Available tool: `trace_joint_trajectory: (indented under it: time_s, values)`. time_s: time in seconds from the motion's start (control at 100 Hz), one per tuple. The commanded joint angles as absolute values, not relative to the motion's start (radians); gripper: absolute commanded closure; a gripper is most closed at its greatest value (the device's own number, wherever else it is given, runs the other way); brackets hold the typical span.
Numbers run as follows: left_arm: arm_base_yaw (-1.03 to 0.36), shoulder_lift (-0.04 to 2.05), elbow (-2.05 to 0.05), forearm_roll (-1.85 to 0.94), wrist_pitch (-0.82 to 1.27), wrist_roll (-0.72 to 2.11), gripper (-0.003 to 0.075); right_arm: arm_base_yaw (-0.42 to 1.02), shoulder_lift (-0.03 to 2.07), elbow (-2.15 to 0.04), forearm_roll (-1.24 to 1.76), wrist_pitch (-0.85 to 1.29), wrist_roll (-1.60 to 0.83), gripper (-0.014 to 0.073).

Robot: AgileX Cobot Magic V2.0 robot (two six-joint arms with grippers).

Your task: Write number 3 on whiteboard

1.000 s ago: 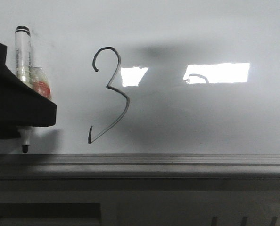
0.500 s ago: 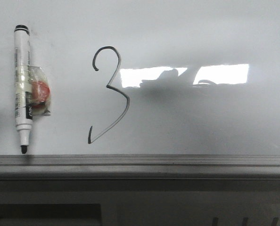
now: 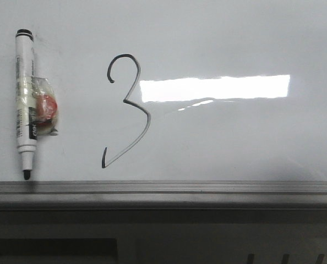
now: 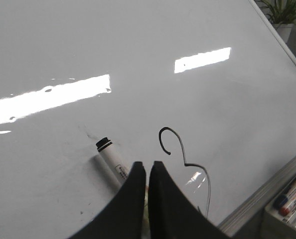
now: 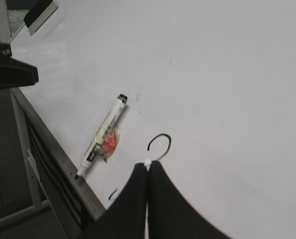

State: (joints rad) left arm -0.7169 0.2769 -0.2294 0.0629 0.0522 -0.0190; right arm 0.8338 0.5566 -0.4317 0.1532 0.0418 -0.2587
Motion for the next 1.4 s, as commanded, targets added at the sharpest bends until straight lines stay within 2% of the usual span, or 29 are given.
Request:
trace_joint_trajectory:
  time_s: [0.0, 0.27, 1.11, 1.39]
  values:
    - [-0.714, 0.256, -0.233, 0.118, -0.011, -0.017, 0.0741, 0.827, 0.493, -0.376, 0.137, -0.069, -0.263, 0.0658]
    - [-0.714, 0.234, -0.224, 0.118, -0.017, -0.017, 0.0741, 0.827, 0.415, -0.274, 0.137, -0.073, -0.263, 0.0658]
    - [-0.711, 0.234, -0.223, 0.108, -0.012, -0.017, 0.0741, 0.827, 0.415, -0.268, 0.137, -0.073, -0.263, 0.0658]
    - [-0.470, 0.215, -0.223, 0.089, -0.006, -0.017, 0.0741, 0.827, 0.415, -0.268, 0.137, -0.073, -0.263, 0.0658]
